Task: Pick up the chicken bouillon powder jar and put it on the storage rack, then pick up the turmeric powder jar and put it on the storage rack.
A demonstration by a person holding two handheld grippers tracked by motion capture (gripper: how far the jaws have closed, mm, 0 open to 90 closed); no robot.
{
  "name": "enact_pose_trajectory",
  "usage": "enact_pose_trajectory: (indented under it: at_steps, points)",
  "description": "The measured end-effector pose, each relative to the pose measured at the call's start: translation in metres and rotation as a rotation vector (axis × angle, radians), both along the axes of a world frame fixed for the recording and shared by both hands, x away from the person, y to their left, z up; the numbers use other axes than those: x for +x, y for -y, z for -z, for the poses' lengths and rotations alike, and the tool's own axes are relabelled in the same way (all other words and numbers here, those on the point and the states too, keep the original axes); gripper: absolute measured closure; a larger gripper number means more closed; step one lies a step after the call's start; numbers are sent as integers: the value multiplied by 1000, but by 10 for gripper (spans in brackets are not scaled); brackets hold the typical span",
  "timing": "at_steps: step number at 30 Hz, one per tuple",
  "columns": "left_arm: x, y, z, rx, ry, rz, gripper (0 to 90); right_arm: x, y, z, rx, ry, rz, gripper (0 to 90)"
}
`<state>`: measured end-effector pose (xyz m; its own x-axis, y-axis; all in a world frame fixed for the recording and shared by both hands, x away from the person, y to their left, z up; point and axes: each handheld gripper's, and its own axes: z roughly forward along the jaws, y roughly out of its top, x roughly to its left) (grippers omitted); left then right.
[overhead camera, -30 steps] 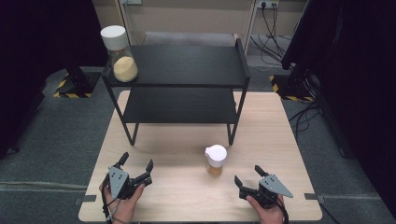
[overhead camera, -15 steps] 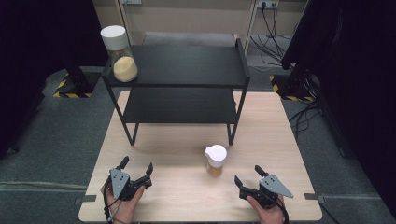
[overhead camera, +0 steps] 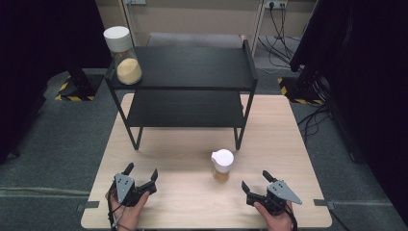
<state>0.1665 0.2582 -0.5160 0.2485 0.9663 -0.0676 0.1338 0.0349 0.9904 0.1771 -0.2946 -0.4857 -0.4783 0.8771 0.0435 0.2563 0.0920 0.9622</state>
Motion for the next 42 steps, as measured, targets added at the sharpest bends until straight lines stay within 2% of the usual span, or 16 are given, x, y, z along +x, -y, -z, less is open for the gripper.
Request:
enact_pose_trajectory:
  at_steps: [8, 14, 22, 25, 31, 39, 42]
  points:
    - [0, 2, -1, 16, -3, 4, 73, 1, 1, 0, 1, -4, -5, 79]
    - [0, 1, -1, 12, -4, 3, 72, 1, 1, 0, 9, 0, -12, 78]
    - [2, 3, -2, 26, -3, 17, 73, 2, -12, -5, 24, 41, -87, 82]
    - [1, 3, -1, 25, 0, 17, 73, 8, -22, -10, 33, 46, -107, 87]
    - [1, 4, -1, 21, 4, 19, 70, 28, -41, -17, 14, 47, -141, 103]
    - [1, 3, -1, 15, 0, 23, 69, 55, -52, -23, -25, 14, -204, 167]
    - [1, 3, -1, 18, 0, 23, 69, 60, -57, -23, -40, 4, -209, 188]
